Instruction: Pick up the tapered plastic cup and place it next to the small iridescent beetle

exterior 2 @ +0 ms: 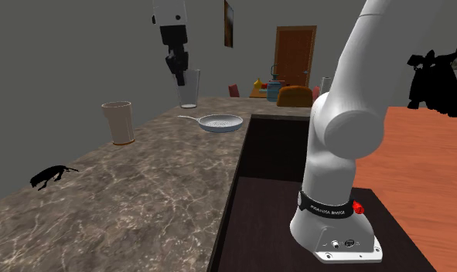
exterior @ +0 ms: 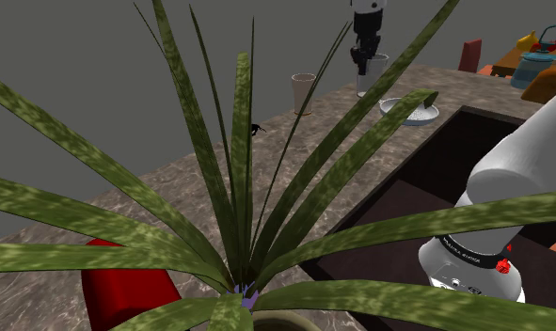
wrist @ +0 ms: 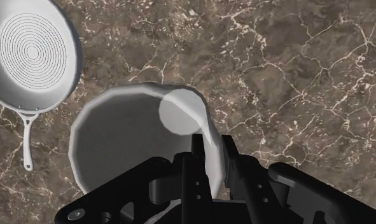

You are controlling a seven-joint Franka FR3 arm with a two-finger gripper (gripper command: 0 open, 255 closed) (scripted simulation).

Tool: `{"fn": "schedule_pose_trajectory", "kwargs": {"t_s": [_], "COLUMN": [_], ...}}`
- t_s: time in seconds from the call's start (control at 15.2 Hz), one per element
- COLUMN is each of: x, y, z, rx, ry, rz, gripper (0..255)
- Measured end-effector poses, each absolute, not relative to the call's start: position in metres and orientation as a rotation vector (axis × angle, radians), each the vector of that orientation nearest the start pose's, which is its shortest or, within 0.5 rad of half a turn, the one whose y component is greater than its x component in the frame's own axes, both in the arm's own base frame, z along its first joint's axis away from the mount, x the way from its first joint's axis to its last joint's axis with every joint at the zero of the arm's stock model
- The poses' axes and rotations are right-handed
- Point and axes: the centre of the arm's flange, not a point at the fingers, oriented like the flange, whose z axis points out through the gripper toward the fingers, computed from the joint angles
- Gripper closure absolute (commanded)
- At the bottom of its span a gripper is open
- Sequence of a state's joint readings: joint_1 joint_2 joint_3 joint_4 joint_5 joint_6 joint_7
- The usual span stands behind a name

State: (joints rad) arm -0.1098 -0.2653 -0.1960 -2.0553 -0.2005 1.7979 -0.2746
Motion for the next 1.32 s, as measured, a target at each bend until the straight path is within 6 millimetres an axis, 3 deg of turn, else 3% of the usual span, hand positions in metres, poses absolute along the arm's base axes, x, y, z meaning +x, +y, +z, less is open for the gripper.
{"fn": "schedule_pose_trajectory", "kwargs": {"t_s": [1.32], "x": [0.618], "y": [0.028], "z": [0.503], "rx": [-3.280], "ry": [-0.034], "rz": [0.060], "gripper": [255]}}
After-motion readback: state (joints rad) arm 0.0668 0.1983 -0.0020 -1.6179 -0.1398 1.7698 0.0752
